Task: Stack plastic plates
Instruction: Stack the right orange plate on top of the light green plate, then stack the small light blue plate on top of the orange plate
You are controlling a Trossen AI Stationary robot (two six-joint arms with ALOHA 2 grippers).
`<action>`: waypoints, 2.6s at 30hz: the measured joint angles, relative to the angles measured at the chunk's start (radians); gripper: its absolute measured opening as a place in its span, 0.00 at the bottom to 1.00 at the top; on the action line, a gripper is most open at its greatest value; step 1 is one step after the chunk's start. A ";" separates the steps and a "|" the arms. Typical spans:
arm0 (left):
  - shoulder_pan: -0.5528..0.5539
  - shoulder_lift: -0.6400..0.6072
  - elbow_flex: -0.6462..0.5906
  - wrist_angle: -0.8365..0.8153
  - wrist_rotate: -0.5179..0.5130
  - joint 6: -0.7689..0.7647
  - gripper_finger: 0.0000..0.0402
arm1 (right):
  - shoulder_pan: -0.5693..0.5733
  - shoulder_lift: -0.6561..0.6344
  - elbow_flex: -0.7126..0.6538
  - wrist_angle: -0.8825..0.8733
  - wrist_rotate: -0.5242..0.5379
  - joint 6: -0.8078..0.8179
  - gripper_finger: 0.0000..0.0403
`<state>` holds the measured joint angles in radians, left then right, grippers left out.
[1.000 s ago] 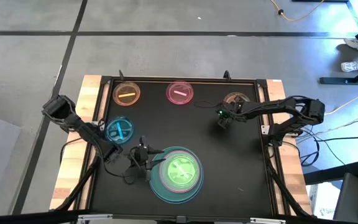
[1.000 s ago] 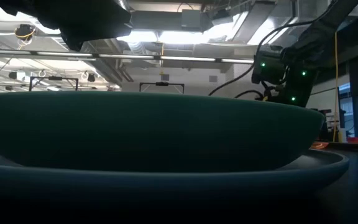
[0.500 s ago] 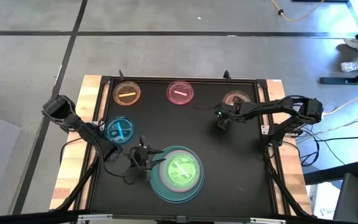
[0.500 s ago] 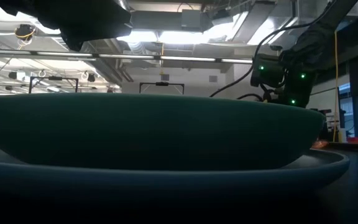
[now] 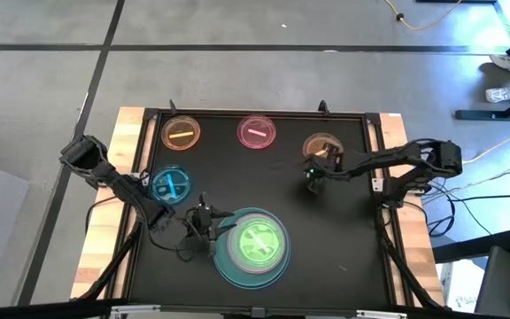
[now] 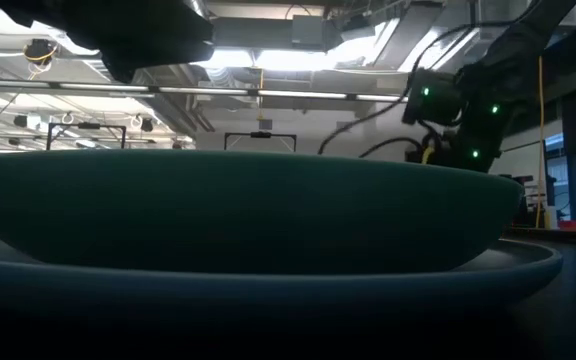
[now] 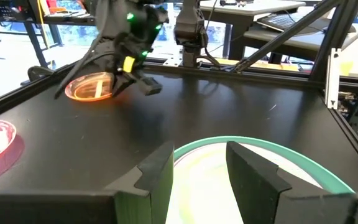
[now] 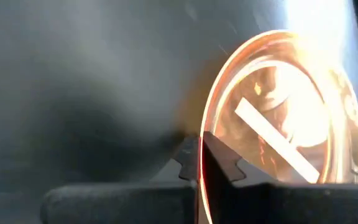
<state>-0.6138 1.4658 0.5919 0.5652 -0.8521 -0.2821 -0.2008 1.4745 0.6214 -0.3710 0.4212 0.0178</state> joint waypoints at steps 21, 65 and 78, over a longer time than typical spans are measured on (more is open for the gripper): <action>0.005 0.000 0.000 0.000 0.009 -0.004 0.35 | 0.491 -0.009 0.203 0.185 -0.162 -0.015 0.01; 0.006 0.000 0.001 -0.005 0.010 -0.007 0.35 | 0.676 0.025 0.247 0.320 -0.345 -0.105 0.53; 0.099 -0.058 0.055 -0.296 0.117 -0.053 0.35 | 0.675 -0.265 -0.065 0.350 -0.128 -0.066 0.55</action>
<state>-0.5152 1.4075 0.6468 0.2691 -0.7352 -0.3355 0.4744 1.2098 0.5568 -0.0207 0.2936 -0.0481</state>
